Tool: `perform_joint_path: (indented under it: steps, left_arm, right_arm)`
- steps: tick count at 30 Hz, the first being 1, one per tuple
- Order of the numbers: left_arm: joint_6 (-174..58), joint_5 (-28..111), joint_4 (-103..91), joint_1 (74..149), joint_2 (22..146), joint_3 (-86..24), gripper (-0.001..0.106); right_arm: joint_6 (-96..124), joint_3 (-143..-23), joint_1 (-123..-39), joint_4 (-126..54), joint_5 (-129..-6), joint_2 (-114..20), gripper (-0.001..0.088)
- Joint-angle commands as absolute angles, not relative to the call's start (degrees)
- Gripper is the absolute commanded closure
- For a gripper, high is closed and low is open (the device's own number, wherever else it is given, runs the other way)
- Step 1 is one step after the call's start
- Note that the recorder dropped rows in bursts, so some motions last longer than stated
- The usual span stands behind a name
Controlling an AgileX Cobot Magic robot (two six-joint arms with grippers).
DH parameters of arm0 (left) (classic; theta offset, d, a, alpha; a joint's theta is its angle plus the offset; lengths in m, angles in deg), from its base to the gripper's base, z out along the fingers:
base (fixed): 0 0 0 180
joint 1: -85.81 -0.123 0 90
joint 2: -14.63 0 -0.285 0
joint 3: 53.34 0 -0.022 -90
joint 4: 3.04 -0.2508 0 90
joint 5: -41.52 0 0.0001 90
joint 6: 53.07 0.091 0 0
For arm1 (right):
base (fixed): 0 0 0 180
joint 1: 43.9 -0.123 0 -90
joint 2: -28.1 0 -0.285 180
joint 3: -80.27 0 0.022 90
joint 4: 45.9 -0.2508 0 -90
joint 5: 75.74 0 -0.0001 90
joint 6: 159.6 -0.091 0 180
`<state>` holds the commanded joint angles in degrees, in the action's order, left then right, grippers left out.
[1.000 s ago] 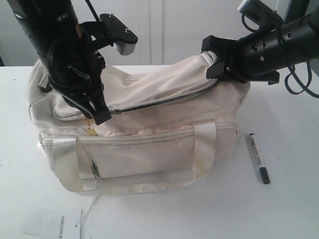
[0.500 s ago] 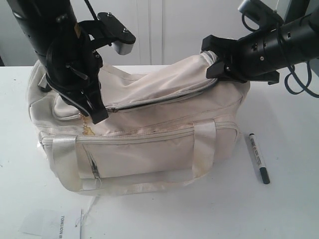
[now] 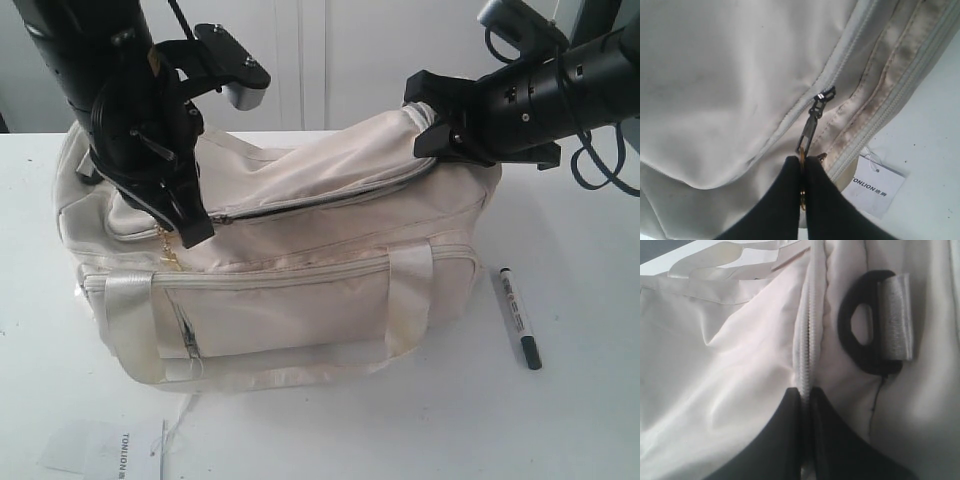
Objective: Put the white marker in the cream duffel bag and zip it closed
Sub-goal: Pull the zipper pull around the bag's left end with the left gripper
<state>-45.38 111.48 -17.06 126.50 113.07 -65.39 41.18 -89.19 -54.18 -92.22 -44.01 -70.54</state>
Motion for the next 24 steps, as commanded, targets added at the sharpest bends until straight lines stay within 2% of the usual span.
perform_joint_path:
  steps: [24]
  left_arm:
    - [-45.66, 111.48, -20.06, 126.5, 109.09, -65.28, 0.105]
  right_arm:
    - [41.18, -89.19, -54.18, -92.22, -44.66, -70.54, 0.0868]
